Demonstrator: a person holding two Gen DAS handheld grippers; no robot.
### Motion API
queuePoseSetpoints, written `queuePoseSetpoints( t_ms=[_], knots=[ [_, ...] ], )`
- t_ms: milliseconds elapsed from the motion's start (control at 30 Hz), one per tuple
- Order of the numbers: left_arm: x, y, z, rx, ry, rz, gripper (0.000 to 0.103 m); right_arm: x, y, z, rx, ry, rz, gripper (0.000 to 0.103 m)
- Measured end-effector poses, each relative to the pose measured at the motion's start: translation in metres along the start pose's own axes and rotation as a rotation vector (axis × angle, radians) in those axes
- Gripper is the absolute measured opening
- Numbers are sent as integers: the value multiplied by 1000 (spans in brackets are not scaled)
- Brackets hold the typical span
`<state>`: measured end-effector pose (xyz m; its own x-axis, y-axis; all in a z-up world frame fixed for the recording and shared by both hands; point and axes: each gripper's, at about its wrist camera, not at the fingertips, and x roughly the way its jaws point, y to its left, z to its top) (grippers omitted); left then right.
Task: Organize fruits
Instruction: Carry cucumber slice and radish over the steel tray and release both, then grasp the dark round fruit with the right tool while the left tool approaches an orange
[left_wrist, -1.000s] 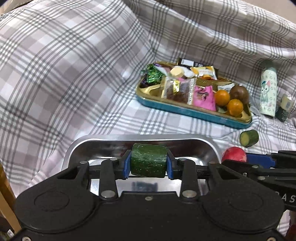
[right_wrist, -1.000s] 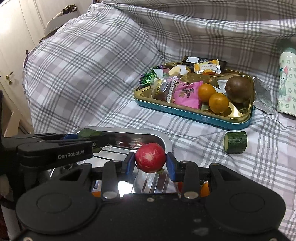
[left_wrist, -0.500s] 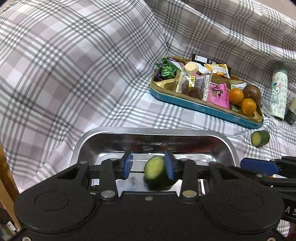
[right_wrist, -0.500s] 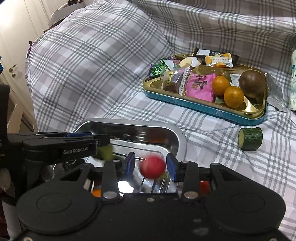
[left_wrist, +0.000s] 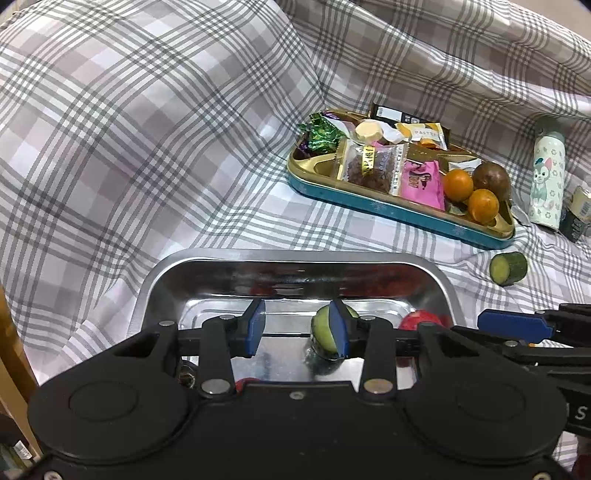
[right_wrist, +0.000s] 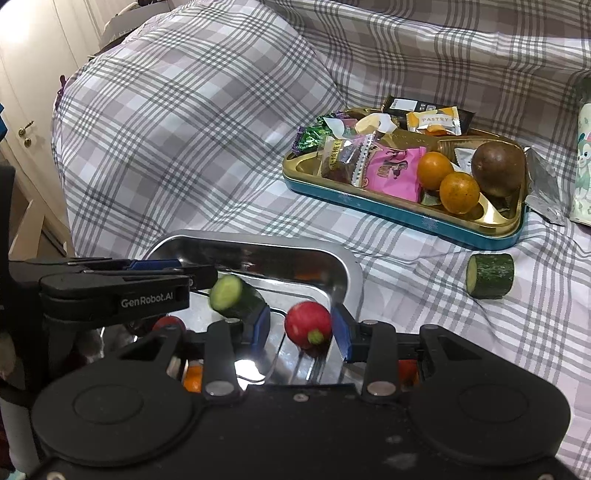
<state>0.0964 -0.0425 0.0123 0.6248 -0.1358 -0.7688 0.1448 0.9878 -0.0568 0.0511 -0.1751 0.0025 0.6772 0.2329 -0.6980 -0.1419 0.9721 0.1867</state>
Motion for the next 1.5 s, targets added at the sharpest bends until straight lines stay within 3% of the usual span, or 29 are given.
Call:
queuePoseSetpoints(
  t_ms=[500,733,1200,1500],
  knots=[
    [-20,-36,1,66,-3,-63,48,-12,-26,4,8,41,-69,40],
    [-28,-64,-4,121,9,-114,48,-18,-50,2,-1,118,-111,40],
    [-34,-108,-20,199,43,-189,48,-58,-109,-4,55,151,-148,40],
    [-33,-131,-30,249,51,-219,48,-76,-114,-31,-104,205,-127,40]
  ],
)
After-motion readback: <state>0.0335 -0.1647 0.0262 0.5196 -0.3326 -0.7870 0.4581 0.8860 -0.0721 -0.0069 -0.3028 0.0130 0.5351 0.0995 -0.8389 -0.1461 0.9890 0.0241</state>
